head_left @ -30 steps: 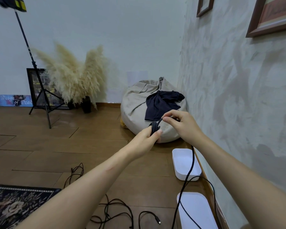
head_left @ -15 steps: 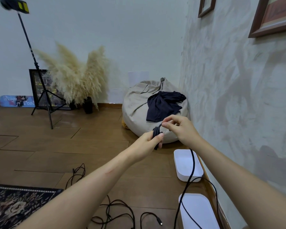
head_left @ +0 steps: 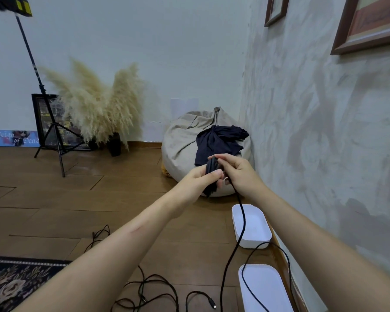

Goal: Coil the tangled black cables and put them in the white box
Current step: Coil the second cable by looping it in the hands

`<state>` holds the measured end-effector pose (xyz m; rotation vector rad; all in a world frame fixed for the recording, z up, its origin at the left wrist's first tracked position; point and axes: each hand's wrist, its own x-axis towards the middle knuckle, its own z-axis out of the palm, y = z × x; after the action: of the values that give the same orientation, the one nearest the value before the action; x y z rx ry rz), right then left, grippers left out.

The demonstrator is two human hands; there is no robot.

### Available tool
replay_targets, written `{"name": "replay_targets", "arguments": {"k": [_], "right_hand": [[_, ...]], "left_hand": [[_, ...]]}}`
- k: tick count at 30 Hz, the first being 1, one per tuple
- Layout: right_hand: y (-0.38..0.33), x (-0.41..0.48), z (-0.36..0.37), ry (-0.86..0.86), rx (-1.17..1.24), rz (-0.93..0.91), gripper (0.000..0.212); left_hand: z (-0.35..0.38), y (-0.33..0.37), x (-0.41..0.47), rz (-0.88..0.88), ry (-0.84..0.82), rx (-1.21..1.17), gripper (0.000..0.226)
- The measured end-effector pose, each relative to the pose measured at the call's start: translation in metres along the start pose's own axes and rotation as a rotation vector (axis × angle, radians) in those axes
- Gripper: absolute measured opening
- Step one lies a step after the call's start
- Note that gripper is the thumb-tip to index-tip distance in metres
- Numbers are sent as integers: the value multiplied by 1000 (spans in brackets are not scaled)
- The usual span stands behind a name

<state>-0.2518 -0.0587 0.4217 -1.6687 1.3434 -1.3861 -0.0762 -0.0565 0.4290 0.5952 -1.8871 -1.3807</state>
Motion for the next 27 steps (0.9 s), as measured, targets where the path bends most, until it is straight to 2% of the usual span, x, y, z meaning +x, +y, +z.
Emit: {"name": "replay_targets", "arguments": {"k": [4,8,11,15,20,23,27], "right_hand": [[5,-7,4,-79,61,47,40],[2,-15,20,-120,7,89,32],[-1,-19,31,-137,9,132,29],[5,-24,43,-244,-22,250,35],[0,-23,46,-260,12,302,31],[-4,-23,42,-343,32,361,28],[-11,-20,29,-384,-71,392,30]], "left_hand": [[1,1,7,23,15,-38,27],[1,-1,14,12,65,-140,29],[1,-1,22,-8,151,-153,29],[-2,-2,32,1,270,-237,23],[1,-13,36,-20,391,-93,27],[-4,-24,37,-24,442,21,31],[-9,-35,39,-51,438,98,32]]}}
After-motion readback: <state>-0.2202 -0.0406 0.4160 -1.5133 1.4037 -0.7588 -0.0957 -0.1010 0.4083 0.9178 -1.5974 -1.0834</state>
